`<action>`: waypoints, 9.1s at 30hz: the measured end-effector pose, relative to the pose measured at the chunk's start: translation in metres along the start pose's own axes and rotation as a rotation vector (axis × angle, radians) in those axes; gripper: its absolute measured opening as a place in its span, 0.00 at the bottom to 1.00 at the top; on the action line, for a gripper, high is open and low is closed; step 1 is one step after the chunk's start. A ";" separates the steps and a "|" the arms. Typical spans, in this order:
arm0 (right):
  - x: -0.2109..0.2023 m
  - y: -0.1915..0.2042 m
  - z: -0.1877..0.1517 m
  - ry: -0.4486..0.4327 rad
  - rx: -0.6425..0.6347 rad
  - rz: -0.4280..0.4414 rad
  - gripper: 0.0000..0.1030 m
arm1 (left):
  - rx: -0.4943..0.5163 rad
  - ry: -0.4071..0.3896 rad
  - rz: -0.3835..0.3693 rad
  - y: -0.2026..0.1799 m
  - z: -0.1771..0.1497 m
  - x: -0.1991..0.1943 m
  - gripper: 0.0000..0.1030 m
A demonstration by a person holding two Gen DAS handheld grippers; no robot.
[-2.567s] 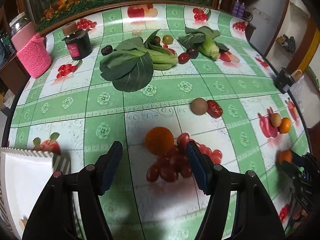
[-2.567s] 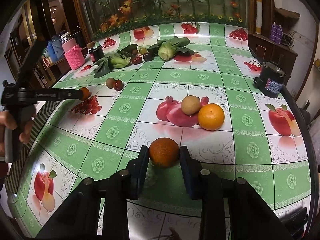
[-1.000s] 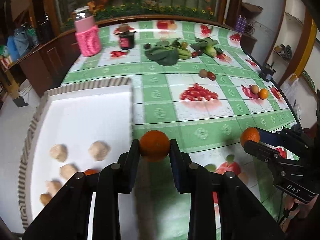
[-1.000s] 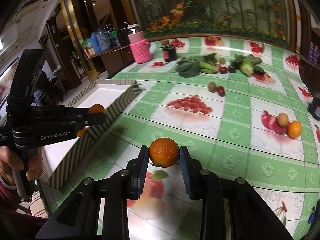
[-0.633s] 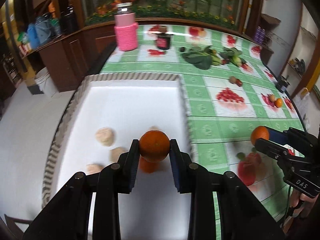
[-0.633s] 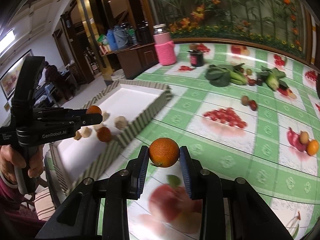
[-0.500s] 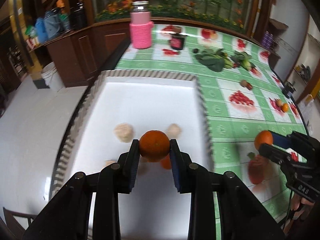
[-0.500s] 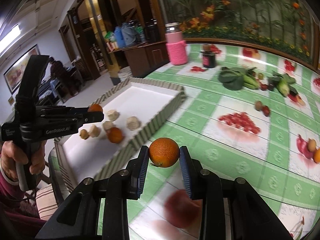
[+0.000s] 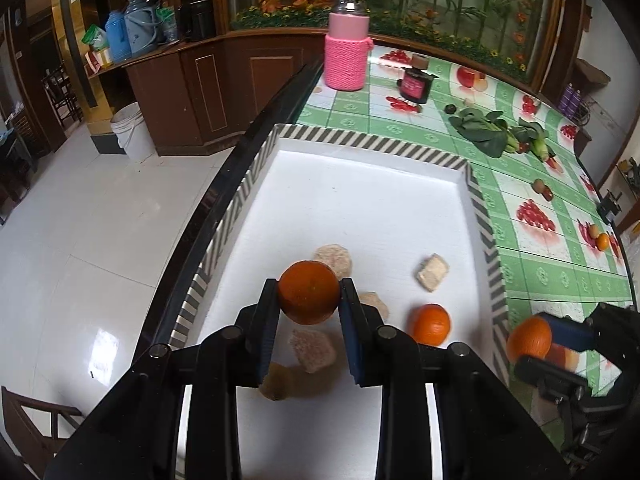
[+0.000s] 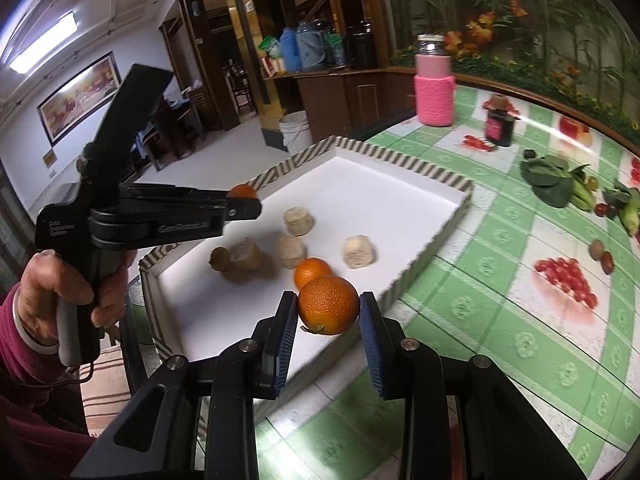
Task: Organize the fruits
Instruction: 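Carry both held oranges over the white tray, then open both tools to drop the oranges into the tray, then move both open tools back over the tablecloth fruit, then grasp an orange with the right tool while the left tool grasps a brown kiwi, then carry the orange and kiwi over the white tray, then open both tools to release the kiwi and orange into the tray, then move both open tools back over the tablecloth fruit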
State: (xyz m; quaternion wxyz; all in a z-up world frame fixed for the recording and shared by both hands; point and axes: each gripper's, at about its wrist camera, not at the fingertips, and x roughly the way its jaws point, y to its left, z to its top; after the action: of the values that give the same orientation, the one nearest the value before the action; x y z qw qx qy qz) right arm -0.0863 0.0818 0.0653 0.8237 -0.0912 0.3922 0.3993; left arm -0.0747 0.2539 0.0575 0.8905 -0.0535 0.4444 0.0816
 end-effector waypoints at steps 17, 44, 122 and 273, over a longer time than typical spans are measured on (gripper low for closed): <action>0.026 0.022 0.003 0.051 -0.043 0.051 0.31 | -0.026 0.015 0.007 0.017 0.004 0.012 0.26; 0.069 0.032 0.000 0.117 -0.068 0.062 0.40 | -0.043 0.093 0.032 0.017 0.001 0.043 0.27; -0.126 -0.349 -0.113 -0.011 0.477 -0.511 0.35 | 0.559 0.105 -0.349 -0.325 0.097 0.123 0.64; -0.053 -0.116 -0.022 -0.094 0.251 -0.231 0.80 | 0.126 -0.120 -0.045 -0.121 -0.005 -0.011 0.64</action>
State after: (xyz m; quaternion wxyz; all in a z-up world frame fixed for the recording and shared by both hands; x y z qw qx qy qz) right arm -0.0339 -0.0362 0.0697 0.8865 -0.0135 0.3867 0.2537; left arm -0.0613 0.1331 0.0659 0.9189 -0.0024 0.3929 0.0363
